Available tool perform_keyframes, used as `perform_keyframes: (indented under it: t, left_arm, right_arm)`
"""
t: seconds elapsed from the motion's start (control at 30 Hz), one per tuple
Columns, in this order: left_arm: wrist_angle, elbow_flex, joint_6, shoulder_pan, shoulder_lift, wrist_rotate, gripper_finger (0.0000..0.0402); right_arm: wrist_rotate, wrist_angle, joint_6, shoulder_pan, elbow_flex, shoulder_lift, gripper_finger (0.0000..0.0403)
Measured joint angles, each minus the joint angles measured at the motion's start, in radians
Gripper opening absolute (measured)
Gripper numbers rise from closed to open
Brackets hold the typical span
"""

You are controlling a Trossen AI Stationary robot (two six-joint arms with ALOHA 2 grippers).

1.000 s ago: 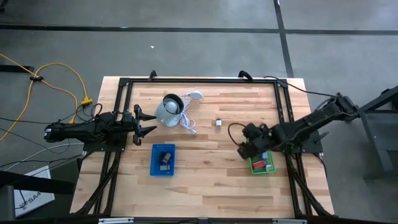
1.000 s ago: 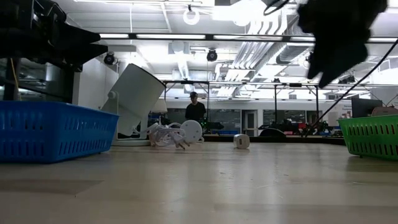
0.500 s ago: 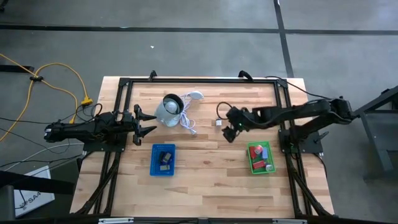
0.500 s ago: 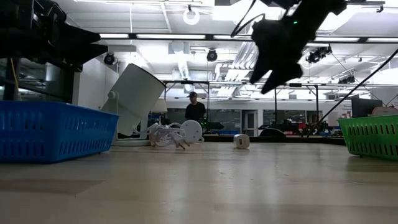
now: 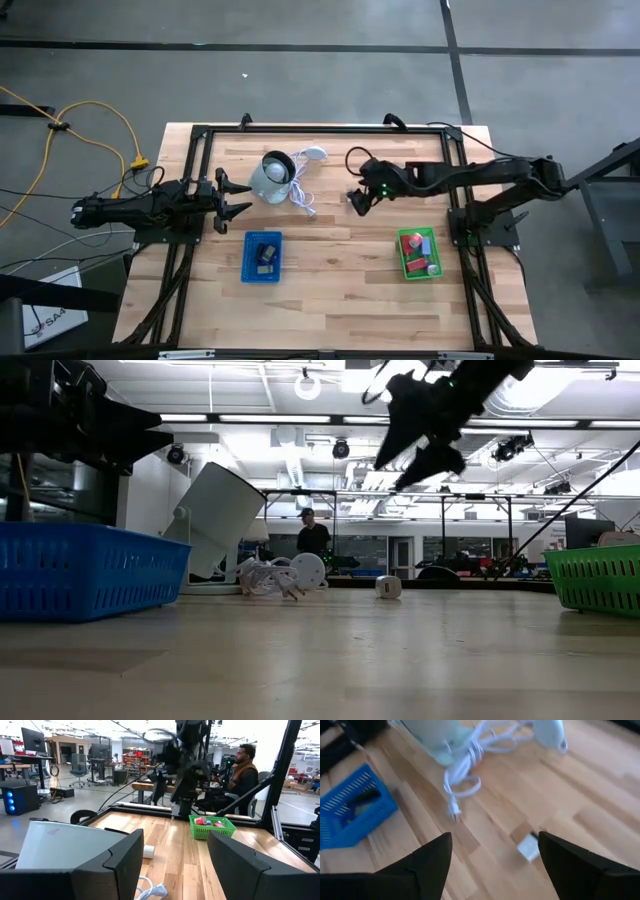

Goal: Pick & Place Office items
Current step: Put the white charger adapter into the green bin

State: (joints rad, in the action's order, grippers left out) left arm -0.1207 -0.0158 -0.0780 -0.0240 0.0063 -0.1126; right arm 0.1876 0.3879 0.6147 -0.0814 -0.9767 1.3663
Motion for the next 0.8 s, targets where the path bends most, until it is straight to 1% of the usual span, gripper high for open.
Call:
perform_keyframes:
  t: [0.1,0.2,0.4,0.53,0.67,0.8]
  left_arm:
    - [0.0,0.0,0.0,0.0,0.0,0.0,0.0212]
    - [0.0,0.0,0.0,0.0,0.0,0.0,0.0212]
    - [0.0,0.0,0.0,0.0,0.0,0.0,0.0212]
    - [0.0,0.0,0.0,0.0,0.0,0.0,0.0212]
    - [0.0,0.0,0.0,0.0,0.0,0.0,0.0212]
    - [0.0,0.0,0.0,0.0,0.0,0.0,0.0212]
  right_arm:
    - [0.017,0.053,-0.022,0.003,-0.076,0.024,0.0282]
    - [0.023,0.19,0.015,0.002,-0.183,0.079,0.0282]
    - [-0.005,0.458,0.208,-0.016,-0.439,0.284,0.0282]
    - [-0.05,0.591,0.28,-0.039,-0.586,0.418,0.0282]
    - [-0.1,0.656,0.348,-0.06,-0.659,0.518,0.0282]
    - [-0.121,0.674,0.417,-0.073,-0.663,0.579,0.0282]
